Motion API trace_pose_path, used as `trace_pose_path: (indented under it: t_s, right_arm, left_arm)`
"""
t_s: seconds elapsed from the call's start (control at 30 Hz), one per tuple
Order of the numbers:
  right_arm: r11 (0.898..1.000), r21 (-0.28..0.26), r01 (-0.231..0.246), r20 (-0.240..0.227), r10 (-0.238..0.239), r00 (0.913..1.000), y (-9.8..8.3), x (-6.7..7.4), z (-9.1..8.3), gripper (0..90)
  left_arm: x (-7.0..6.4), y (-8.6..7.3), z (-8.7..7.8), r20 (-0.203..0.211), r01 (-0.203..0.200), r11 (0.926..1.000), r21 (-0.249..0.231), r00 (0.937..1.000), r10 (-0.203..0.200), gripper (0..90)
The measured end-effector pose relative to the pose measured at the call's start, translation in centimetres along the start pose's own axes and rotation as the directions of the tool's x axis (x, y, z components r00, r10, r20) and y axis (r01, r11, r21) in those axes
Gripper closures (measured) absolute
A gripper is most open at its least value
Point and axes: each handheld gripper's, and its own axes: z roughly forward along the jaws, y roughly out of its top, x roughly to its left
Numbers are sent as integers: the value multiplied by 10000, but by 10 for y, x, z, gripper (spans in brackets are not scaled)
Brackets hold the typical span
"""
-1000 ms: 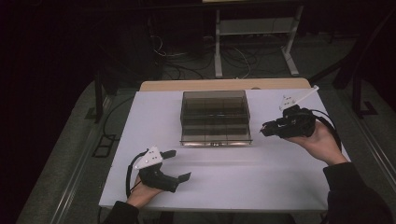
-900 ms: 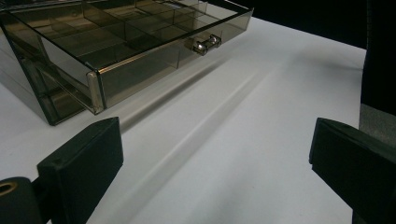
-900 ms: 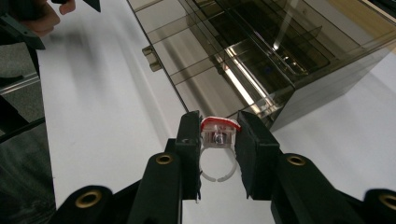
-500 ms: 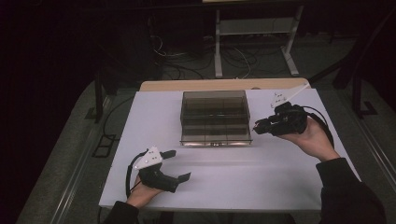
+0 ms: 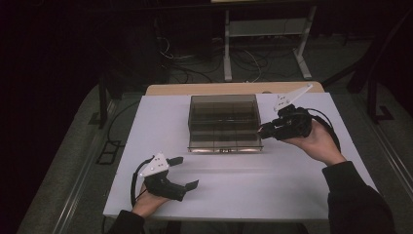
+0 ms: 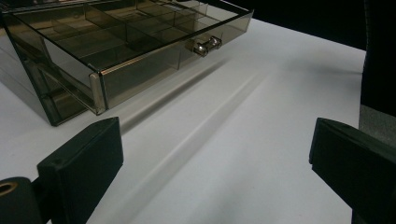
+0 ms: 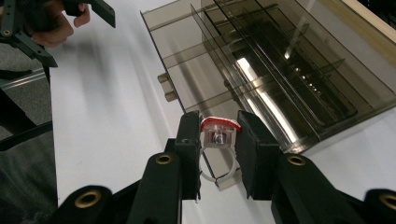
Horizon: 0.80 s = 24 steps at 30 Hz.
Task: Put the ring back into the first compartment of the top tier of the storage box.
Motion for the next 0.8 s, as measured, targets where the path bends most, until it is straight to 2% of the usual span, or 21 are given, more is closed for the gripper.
trace_pose_path:
  t_s: [0.37, 0.8]
  right_arm:
    - [9995, 54, 304, -151, -303, 9994, 13, 5, 9, 703]
    - [9989, 147, 451, -341, -445, 9984, 25, 7, 23, 701]
  left_arm:
    - [0, 0, 0, 13, -10, 10000, -12, 10000, 10, 22]
    - [0, 0, -1, 34, -21, 10000, -33, 10000, 21, 23]
